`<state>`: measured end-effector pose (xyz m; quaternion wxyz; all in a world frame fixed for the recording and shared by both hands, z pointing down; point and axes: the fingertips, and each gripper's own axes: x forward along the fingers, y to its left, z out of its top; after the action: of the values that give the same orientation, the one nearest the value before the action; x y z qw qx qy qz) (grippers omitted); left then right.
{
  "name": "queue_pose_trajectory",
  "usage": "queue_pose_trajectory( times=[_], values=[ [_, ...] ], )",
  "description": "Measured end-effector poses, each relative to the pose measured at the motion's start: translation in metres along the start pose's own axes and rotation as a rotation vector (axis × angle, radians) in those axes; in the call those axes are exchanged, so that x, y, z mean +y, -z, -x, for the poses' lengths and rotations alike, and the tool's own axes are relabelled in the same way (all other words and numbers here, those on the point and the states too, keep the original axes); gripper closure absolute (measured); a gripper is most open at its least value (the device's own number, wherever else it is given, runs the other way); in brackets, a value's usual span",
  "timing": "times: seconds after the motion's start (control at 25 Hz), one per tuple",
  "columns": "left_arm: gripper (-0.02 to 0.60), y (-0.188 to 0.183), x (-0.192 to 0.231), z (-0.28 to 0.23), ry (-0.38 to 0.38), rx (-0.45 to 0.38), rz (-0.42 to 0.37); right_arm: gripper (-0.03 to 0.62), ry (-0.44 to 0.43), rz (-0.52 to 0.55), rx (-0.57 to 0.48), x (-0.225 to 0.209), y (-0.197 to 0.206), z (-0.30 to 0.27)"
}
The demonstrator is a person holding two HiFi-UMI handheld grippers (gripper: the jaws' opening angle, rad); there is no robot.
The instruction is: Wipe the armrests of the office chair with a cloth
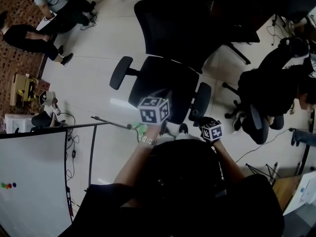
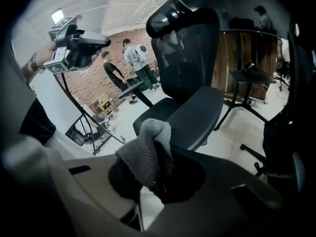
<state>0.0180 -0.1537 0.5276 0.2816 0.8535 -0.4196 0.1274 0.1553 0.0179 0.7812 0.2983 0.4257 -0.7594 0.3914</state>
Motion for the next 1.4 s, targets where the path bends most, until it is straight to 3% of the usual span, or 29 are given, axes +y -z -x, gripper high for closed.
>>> queue_pose_trajectory(
  times=[0.2, 0.56, 0.68, 0.84, 0.92, 1.04, 1.24, 1.4],
  values=[
    [0.580, -0.001, 0.005, 0.005, -0.012, -0.008, 0.003, 0.545, 0.089, -0.030, 0.041, -0.034, -0.014, 0.001],
    [0.580, -0.002, 0.000, 0.004, -0.018, -0.014, 0.000, 0.546, 0.106, -0.049, 0.078, -0.074, -0.032, 0.006],
    [0.580, -0.002, -0.002, 0.005, -0.021, -0.009, -0.003, 0.545, 0.193, -0.052, 0.046, -0.110, -0.064, 0.006],
    [0.580, 0.003, -0.005, 0.008, -0.023, 0.001, -0.008, 0.545, 0.279, -0.135, -0.048, -0.169, -0.126, 0.003],
    [0.580, 0.006, -0.005, 0.009, -0.030, 0.008, -0.010, 0.545, 0.284, -0.183, -0.029, -0.185, -0.136, -0.004],
    [0.580, 0.010, 0.001, 0.013, -0.047, 0.010, 0.003, 0.543, 0.279, -0.224, -0.025, -0.189, -0.131, -0.012],
    [0.580, 0.008, 0.024, 0.018, -0.077, -0.008, 0.031, 0.543, 0.255, -0.323, -0.135, -0.175, -0.110, -0.004],
    [0.580, 0.003, 0.032, 0.020, -0.083, -0.028, 0.047, 0.543, 0.242, -0.324, -0.112, -0.154, -0.074, 0.005]
  ],
)
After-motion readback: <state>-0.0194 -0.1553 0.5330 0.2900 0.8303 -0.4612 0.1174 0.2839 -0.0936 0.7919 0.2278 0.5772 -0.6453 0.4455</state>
